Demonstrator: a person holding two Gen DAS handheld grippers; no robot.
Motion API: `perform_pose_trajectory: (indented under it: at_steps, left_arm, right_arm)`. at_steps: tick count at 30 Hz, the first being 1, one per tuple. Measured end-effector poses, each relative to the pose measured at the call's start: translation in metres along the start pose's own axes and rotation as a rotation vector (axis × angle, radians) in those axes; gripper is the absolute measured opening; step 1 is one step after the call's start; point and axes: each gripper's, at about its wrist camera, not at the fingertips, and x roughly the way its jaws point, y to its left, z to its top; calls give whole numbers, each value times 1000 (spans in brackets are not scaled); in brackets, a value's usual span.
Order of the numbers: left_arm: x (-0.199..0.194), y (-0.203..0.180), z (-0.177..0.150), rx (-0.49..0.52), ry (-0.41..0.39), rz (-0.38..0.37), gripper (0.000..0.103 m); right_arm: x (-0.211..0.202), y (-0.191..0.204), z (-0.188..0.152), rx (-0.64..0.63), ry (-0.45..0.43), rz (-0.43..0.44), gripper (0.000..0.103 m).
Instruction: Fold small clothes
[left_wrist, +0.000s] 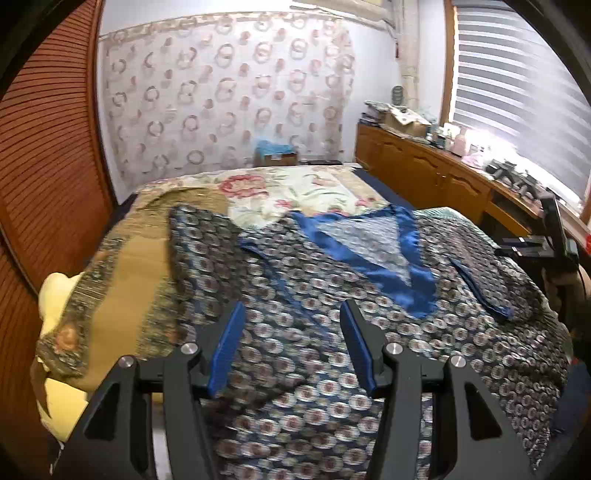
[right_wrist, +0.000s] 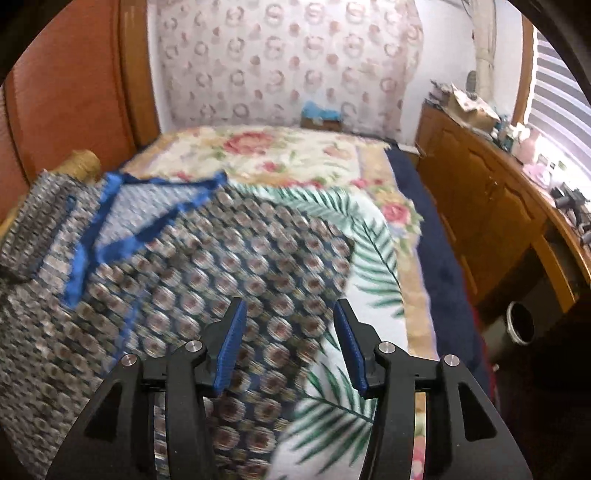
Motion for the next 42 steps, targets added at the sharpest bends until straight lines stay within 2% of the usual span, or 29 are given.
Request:
perform_pose_trajectory:
  at_steps: [6, 12, 15, 21, 25, 33, 42]
  left_arm:
    - [10, 33, 10, -31, 10, 76, 53]
    - [27, 62, 19, -74, 48, 122, 53]
    - [38, 73, 23, -105, 69, 121, 53]
    - [55, 88, 26, -127, 100, 131, 53]
    - [66, 92, 34, -147, 108, 92, 53]
    - [86, 91, 52, -139, 129, 60, 45]
    - [105, 99, 61, -161, 174, 108, 44]
  right_arm:
    - [20, -7, -13, 23, 58, 1, 50]
    - [23, -10, -18, 43, 52, 19, 50]
    - [23, -11, -19, 47, 50, 23, 52]
    - [25, -7, -19, 21, 55, 14, 62]
    - [26, -8, -19, 31, 59, 17, 67]
    - [26, -7, -19, 30, 59, 15, 68]
    - [26, -7, -19, 30, 59, 15, 68]
